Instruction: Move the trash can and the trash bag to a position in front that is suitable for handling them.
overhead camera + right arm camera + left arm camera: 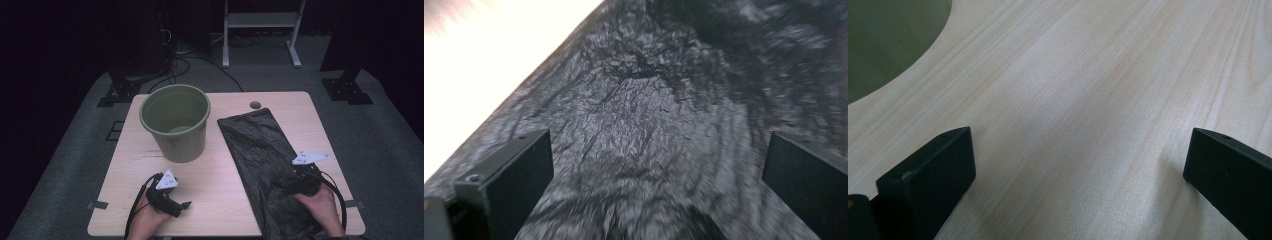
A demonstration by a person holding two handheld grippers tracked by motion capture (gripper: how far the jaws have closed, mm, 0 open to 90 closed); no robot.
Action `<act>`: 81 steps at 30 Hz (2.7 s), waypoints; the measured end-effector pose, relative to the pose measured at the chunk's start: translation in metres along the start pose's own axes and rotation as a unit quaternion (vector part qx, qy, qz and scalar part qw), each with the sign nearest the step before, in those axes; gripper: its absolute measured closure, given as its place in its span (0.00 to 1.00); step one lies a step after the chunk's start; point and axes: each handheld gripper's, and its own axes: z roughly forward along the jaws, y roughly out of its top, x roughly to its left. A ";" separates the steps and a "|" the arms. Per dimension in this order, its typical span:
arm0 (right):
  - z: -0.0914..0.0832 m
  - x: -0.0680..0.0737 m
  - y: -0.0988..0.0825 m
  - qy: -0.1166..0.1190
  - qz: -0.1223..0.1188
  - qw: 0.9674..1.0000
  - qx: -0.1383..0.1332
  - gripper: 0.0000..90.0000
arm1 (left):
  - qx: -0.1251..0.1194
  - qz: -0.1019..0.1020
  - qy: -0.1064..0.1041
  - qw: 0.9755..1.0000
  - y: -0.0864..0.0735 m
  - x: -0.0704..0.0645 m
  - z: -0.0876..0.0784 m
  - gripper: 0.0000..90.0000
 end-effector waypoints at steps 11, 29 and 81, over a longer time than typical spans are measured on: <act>0.035 0.004 -0.007 -0.003 -0.011 0.999 0.034 0.00 | -0.001 0.000 0.000 1.000 0.000 0.000 0.000 0.00; 0.020 -0.001 -0.024 0.002 -0.031 0.999 0.027 0.00 | 0.000 -0.002 0.002 1.000 0.000 -0.001 0.000 0.00; 0.010 -0.009 -0.033 -0.001 -0.027 0.999 0.027 0.00 | -0.055 -0.031 -0.002 0.998 0.053 0.018 -0.073 0.00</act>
